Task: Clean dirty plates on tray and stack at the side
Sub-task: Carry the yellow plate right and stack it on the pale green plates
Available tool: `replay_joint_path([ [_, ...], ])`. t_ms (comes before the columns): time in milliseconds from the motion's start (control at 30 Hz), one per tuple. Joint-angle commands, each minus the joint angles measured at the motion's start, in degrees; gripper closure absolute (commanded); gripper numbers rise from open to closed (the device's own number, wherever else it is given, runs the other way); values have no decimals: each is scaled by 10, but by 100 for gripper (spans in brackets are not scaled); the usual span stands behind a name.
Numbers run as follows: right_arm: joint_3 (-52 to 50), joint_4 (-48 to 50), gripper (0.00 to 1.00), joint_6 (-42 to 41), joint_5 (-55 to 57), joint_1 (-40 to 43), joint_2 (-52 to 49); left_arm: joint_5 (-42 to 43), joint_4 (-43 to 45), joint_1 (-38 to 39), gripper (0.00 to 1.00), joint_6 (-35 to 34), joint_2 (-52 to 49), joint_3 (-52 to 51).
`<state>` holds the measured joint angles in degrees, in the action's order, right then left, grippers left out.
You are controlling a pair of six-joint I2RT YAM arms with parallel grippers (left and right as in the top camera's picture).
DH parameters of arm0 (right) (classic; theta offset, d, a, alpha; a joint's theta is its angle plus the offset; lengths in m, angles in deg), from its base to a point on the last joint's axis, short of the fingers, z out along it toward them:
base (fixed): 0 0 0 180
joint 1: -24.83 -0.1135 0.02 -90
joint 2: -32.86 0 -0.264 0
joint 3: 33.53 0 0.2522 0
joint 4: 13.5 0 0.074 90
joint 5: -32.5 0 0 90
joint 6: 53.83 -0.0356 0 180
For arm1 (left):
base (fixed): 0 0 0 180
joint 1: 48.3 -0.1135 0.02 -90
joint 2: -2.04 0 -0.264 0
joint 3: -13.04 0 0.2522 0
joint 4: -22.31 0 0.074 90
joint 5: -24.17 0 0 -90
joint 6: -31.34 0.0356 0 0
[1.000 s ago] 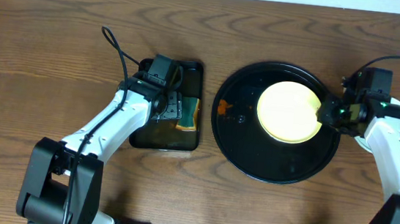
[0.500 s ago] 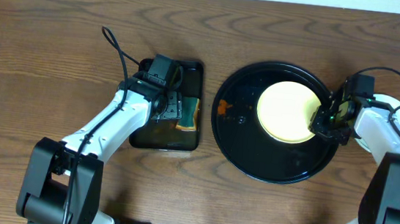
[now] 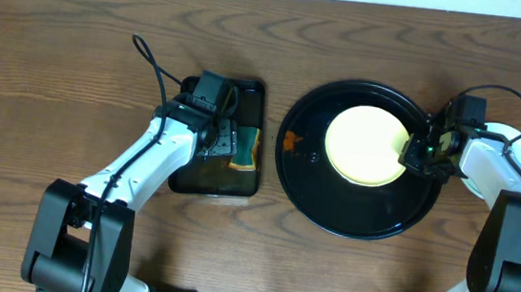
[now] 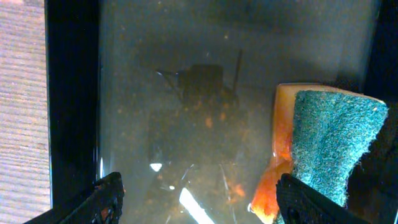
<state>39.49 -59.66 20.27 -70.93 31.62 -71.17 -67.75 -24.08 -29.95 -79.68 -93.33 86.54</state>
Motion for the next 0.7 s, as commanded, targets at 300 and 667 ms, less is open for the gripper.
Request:
replay_joint_path([
  [300,-4,33,99,96,-34,3,62,-11,-1,0,21,-3,0,5],
  [667,-4,33,99,207,-15,2,180,-11,-1,0,21,-4,0,5],
])
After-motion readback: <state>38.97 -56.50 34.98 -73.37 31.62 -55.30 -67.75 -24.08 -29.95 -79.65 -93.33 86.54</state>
